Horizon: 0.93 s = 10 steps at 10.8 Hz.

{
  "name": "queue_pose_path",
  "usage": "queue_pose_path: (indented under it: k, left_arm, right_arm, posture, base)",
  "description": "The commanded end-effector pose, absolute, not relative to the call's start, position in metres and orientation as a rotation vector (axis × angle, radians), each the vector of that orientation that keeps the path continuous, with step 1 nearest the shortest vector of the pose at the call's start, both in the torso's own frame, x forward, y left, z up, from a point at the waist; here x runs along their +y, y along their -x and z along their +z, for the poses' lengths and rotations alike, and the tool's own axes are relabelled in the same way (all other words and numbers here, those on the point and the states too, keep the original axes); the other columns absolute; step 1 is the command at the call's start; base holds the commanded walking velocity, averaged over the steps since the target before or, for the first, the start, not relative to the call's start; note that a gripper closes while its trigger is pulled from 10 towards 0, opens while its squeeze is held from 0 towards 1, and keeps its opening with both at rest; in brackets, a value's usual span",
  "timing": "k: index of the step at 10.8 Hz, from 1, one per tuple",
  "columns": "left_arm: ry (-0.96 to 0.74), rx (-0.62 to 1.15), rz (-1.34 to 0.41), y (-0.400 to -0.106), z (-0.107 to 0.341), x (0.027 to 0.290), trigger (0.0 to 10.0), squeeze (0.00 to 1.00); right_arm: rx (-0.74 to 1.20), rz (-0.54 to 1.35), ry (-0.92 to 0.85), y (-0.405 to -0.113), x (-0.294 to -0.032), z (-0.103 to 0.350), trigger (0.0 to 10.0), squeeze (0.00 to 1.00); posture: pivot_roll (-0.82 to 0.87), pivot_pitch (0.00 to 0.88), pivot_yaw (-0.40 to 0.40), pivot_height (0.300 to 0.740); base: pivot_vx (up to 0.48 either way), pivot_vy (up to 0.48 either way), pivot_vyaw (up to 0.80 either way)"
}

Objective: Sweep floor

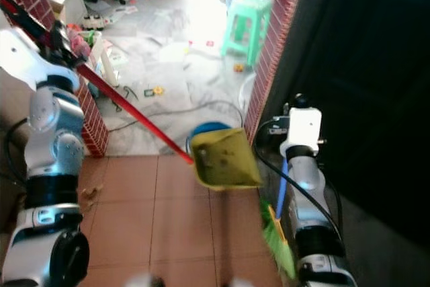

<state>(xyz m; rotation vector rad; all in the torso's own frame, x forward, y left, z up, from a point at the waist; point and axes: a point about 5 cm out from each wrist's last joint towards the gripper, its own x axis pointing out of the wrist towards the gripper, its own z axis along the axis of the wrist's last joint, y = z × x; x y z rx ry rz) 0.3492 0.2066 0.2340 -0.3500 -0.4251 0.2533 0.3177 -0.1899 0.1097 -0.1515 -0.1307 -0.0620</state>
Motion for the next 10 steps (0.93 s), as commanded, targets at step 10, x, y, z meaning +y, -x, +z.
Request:
queue_pose_path:
  k: [10]
  left_arm:
    - [0.306, -0.528, 0.249, -0.35, 0.255, 0.202, 10.0, 0.0]
  right_arm:
    - [-0.163, -0.049, 0.152, -0.319, -0.186, 0.117, 10.0, 0.0]
  posture:
    - [-0.1, 0.0, 0.007, 0.74]
  base:
    - [0.464, 0.0, 0.0]
